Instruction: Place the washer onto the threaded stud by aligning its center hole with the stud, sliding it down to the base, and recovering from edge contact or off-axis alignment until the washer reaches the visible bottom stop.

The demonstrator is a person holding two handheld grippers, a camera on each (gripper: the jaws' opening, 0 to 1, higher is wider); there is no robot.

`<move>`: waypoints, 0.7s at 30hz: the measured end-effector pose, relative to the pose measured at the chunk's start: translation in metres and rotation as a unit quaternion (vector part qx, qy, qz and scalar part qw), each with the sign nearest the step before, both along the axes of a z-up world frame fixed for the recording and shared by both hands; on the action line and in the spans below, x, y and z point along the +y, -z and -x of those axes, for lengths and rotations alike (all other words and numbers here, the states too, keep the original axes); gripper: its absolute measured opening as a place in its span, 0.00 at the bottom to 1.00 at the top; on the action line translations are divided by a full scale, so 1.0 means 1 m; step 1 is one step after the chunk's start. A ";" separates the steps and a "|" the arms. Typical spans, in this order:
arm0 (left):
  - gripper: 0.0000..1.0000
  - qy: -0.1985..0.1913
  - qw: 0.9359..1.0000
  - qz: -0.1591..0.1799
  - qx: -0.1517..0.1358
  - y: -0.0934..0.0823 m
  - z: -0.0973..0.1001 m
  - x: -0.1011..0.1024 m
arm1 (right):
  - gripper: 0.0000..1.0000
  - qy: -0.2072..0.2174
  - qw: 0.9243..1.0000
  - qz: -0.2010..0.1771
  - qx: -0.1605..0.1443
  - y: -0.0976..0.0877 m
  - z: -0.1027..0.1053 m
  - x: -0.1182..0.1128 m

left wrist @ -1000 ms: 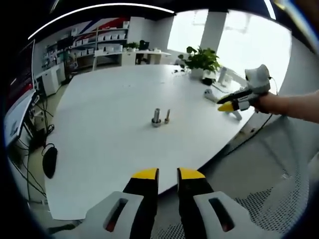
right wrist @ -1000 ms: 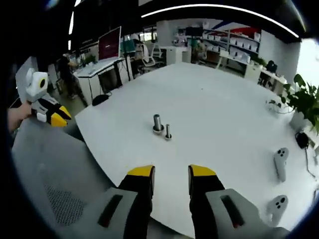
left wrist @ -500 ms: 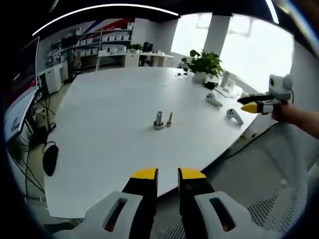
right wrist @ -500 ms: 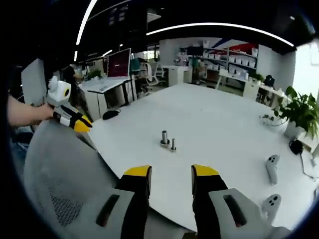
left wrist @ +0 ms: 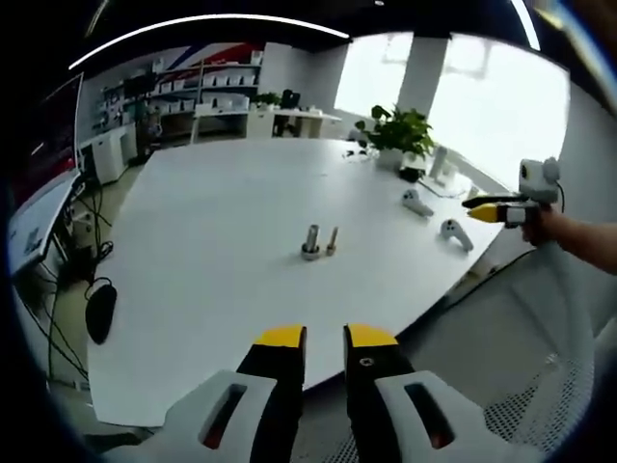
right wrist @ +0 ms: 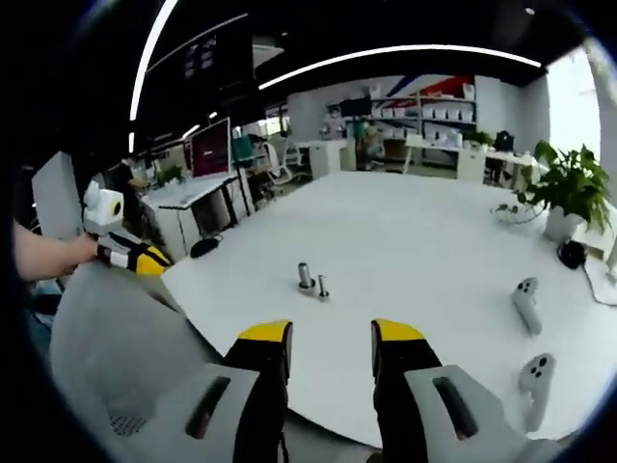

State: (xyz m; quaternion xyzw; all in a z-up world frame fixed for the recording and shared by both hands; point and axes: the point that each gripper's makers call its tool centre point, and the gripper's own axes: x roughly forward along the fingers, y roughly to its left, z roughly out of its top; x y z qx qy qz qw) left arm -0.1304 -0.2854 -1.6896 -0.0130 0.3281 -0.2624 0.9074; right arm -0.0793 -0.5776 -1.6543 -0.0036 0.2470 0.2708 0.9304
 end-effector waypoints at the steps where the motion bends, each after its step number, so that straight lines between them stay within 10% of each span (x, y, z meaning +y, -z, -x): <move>1: 0.13 0.000 1.000 0.000 -0.001 0.000 0.000 0.000 | 0.35 0.009 1.000 -0.013 -0.001 -0.003 0.002 0.003; 21: 0.12 -0.022 0.999 0.020 -0.035 -0.013 -0.009 0.004 | 0.36 -0.021 1.000 -0.021 0.005 0.011 0.016 0.026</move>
